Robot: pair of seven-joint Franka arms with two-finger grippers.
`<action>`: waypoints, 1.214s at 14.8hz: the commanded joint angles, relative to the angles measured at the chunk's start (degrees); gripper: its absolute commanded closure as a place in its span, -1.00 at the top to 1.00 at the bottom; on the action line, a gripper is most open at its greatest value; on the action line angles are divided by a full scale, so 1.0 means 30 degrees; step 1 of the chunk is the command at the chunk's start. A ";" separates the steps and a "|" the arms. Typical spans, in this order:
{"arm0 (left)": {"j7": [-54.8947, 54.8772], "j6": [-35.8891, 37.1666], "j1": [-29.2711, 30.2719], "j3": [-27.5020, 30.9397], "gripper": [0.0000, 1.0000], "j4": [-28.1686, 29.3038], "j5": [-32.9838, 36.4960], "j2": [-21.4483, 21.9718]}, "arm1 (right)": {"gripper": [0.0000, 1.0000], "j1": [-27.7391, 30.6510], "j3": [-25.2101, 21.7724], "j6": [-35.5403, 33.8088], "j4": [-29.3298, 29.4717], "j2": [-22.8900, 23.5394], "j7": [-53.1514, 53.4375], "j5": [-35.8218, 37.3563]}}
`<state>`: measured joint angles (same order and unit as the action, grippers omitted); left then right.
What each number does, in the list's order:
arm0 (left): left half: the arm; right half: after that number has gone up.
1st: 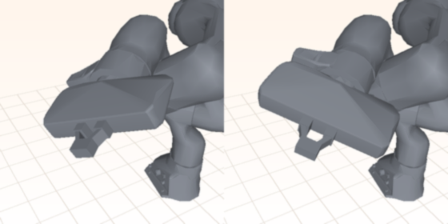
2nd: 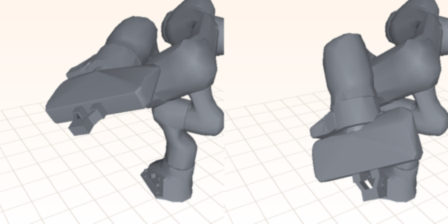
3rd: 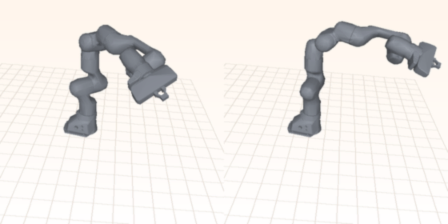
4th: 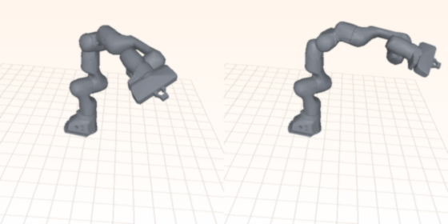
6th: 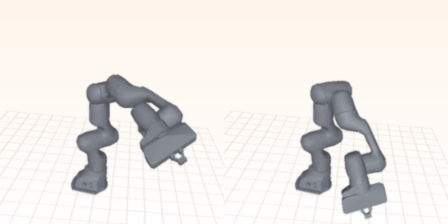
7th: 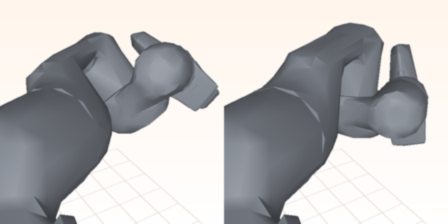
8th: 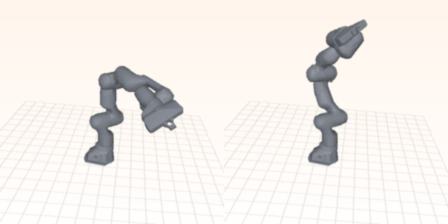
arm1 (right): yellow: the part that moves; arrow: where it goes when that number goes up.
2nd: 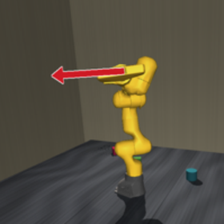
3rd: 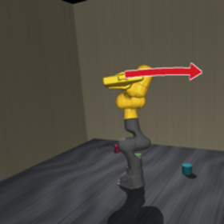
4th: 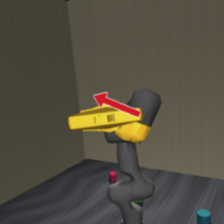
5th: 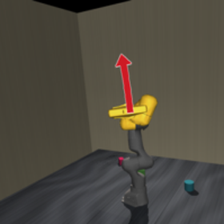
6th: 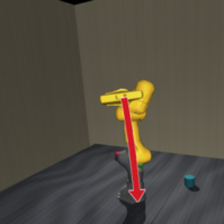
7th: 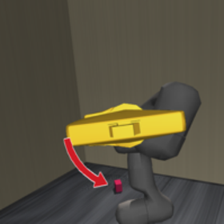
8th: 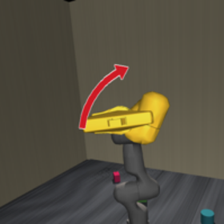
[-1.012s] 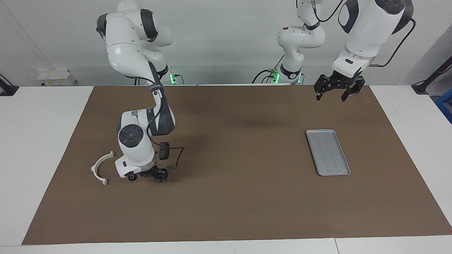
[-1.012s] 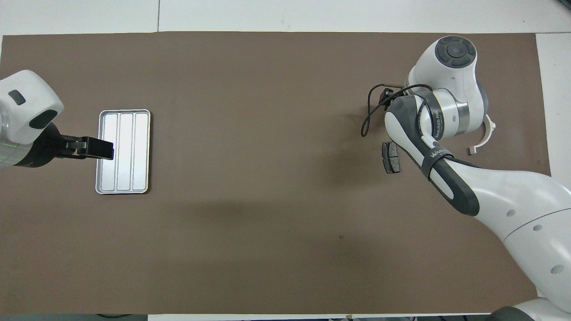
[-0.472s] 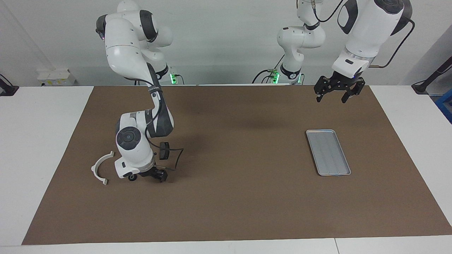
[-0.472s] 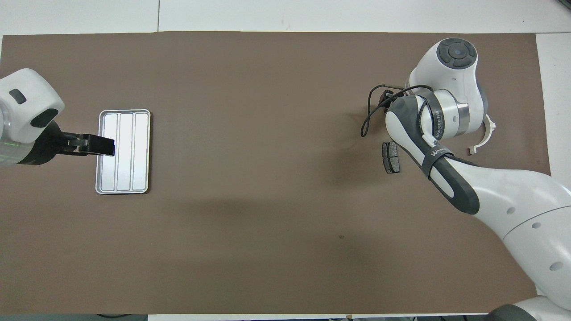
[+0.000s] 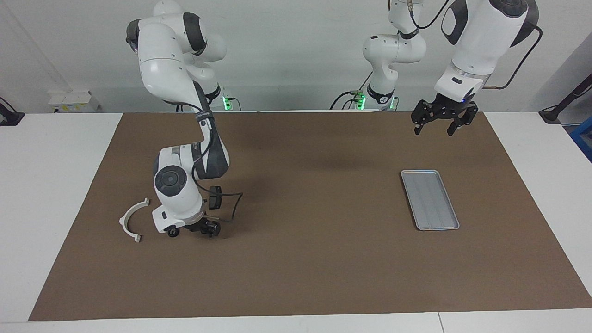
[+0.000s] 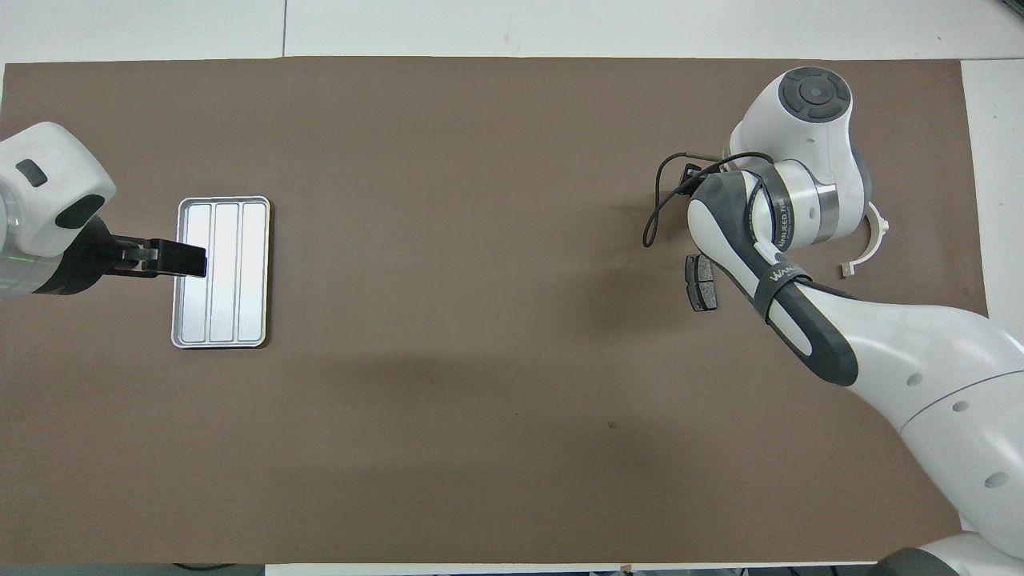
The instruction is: Pick bearing gear from pile to tray
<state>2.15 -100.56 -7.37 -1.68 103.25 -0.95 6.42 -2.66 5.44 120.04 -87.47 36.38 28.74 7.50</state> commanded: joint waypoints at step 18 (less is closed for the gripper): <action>-0.0132 -0.1578 -0.0299 0.0207 1.00 0.1382 0.0023 0.0848 | -1.00 -0.2359 0.1581 -1.2999 0.7620 -0.2102 0.1474 -0.0853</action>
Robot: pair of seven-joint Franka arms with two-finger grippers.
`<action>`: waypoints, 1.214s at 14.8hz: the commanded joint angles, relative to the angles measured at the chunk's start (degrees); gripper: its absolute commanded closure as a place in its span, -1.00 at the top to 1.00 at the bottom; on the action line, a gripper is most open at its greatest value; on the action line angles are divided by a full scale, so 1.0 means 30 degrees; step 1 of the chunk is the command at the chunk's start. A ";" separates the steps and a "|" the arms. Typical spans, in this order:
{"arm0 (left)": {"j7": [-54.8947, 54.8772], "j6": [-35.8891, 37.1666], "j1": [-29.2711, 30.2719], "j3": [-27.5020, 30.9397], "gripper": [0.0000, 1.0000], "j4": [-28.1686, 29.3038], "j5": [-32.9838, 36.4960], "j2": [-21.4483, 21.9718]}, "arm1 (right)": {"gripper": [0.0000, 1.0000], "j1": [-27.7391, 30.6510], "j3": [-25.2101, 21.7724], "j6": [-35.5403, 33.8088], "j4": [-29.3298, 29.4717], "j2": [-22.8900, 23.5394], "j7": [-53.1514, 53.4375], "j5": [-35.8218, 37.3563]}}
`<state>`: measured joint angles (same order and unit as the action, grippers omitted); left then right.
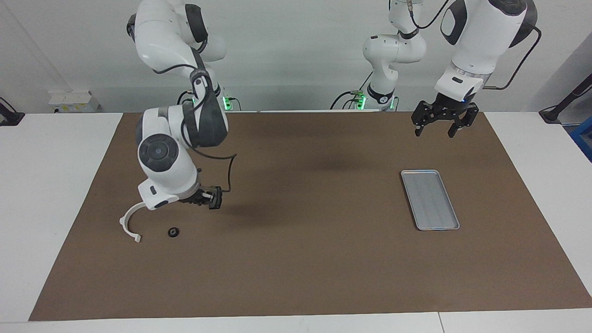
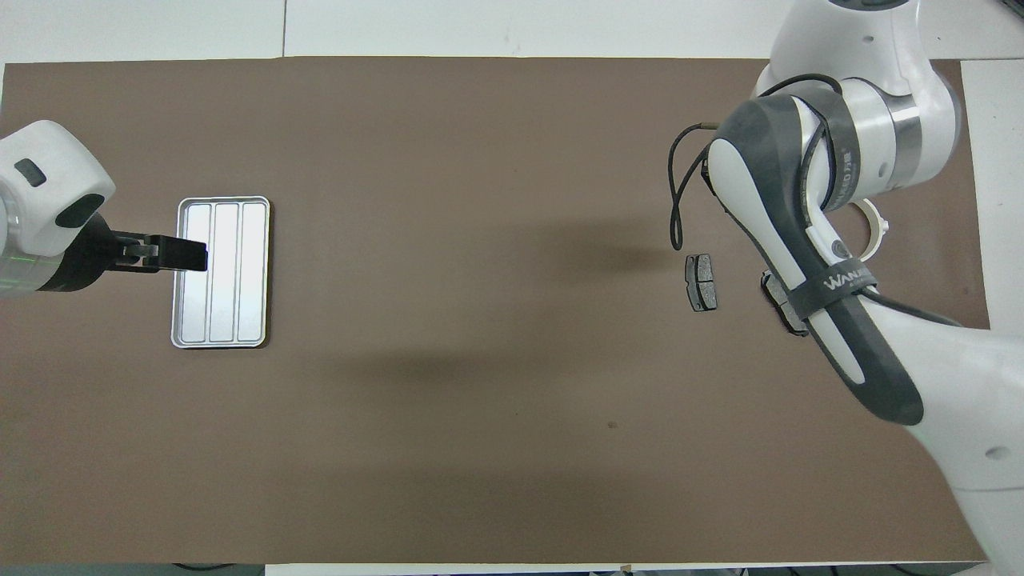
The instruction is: Pick bearing gear from pile to tray
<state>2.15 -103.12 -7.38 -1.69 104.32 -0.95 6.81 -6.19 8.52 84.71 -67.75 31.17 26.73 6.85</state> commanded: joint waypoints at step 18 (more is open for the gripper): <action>-0.0248 -0.0960 -0.0117 0.0242 1.00 0.1466 0.0023 0.0953 | -1.00 -0.8221 0.1115 1.2652 -0.5066 0.2148 1.9419 -0.0351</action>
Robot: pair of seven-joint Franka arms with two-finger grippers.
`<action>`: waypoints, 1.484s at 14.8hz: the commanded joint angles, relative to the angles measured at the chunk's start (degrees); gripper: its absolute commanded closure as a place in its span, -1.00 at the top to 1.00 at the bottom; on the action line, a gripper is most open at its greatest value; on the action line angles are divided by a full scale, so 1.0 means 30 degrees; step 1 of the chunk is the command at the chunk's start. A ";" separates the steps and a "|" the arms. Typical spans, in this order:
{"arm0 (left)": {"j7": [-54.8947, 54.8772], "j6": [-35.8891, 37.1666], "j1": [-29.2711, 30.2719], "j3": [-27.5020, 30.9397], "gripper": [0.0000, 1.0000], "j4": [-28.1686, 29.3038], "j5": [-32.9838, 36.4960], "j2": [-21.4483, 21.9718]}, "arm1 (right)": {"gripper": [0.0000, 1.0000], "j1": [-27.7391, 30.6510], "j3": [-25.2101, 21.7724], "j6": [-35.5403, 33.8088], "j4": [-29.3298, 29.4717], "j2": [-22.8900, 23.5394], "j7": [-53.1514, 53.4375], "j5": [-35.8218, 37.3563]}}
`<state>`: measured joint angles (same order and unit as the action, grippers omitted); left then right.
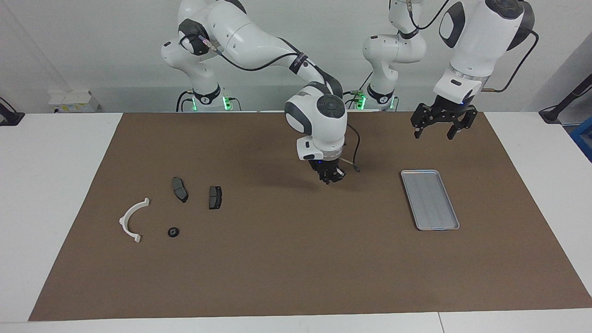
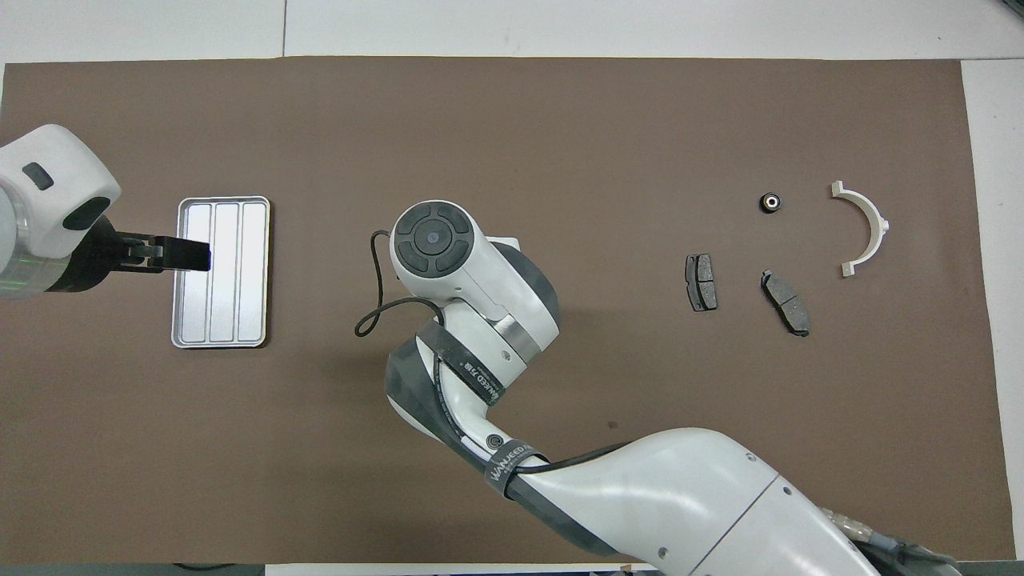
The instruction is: Pick bearing gear from pile to tray
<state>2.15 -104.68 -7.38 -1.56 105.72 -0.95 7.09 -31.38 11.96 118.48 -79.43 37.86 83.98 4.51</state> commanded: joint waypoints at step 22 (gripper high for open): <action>0.2139 -0.2308 -0.3329 0.0139 0.74 0.1820 0.0023 0.0803 | 1.00 0.5384 0.0147 -1.0161 0.5443 -0.1598 -1.0857 0.0429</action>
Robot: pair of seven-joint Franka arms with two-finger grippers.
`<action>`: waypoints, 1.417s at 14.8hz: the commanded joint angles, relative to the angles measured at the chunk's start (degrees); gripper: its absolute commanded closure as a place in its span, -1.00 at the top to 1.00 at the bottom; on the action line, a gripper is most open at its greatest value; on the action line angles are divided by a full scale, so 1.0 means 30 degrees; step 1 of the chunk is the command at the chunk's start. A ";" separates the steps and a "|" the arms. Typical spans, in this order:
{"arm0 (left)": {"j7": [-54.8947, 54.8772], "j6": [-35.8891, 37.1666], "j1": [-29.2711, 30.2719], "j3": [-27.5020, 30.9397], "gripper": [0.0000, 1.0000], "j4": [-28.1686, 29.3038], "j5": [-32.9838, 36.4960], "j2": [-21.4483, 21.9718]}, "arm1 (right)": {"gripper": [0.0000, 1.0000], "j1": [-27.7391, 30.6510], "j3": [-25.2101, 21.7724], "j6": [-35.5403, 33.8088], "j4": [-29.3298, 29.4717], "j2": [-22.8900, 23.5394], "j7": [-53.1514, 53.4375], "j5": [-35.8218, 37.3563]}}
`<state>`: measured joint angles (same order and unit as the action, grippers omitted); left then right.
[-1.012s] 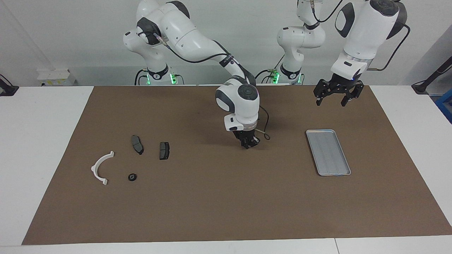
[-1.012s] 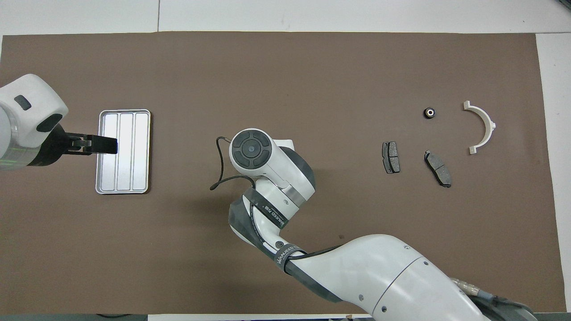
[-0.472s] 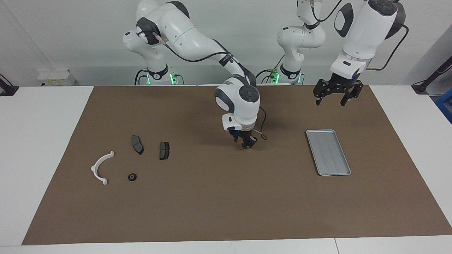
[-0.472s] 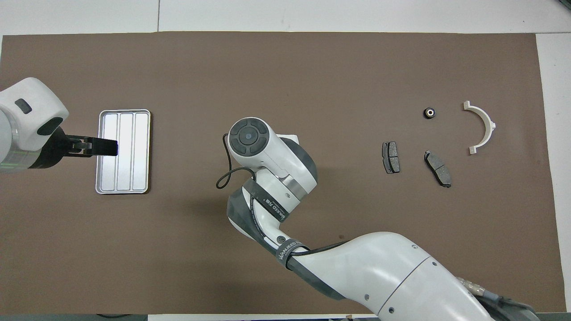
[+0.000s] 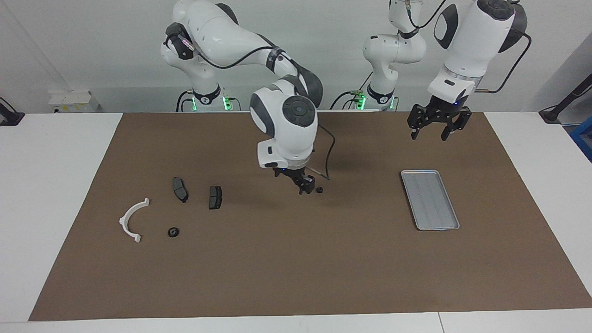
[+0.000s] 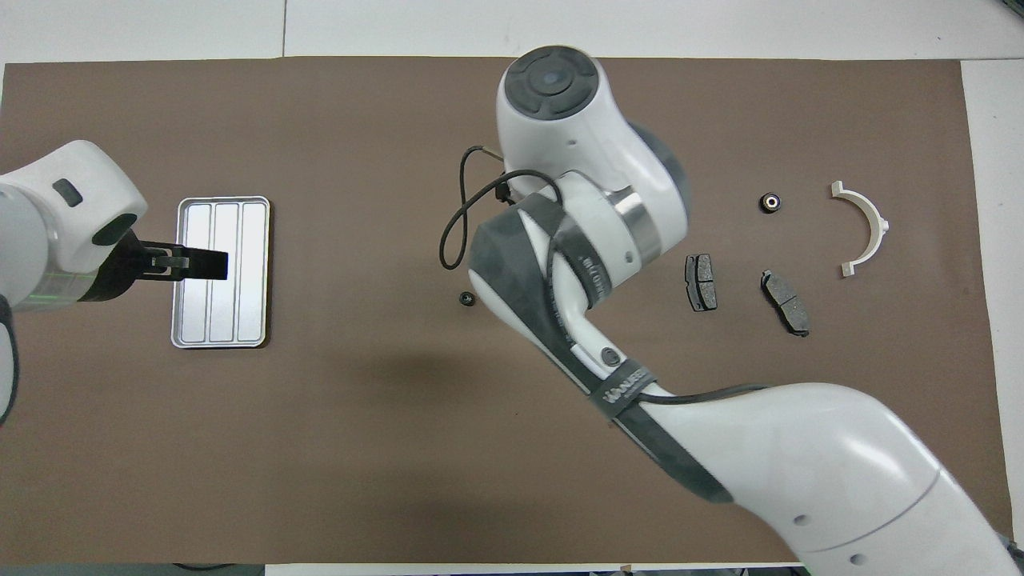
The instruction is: Pick bearing gear from pile to tray
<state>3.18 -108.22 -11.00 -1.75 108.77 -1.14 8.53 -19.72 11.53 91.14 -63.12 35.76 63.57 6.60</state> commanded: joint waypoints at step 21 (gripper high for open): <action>0.5209 -1.0093 -0.7962 0.0202 0.77 -0.0132 -0.1728 -0.9288 | 1.00 0.9766 0.0169 1.0048 -0.8463 -0.0231 -1.2666 0.3042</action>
<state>19.04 -134.53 -32.79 -2.10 109.13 -5.47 -16.56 8.03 11.26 118.90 -87.67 34.17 24.28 13.40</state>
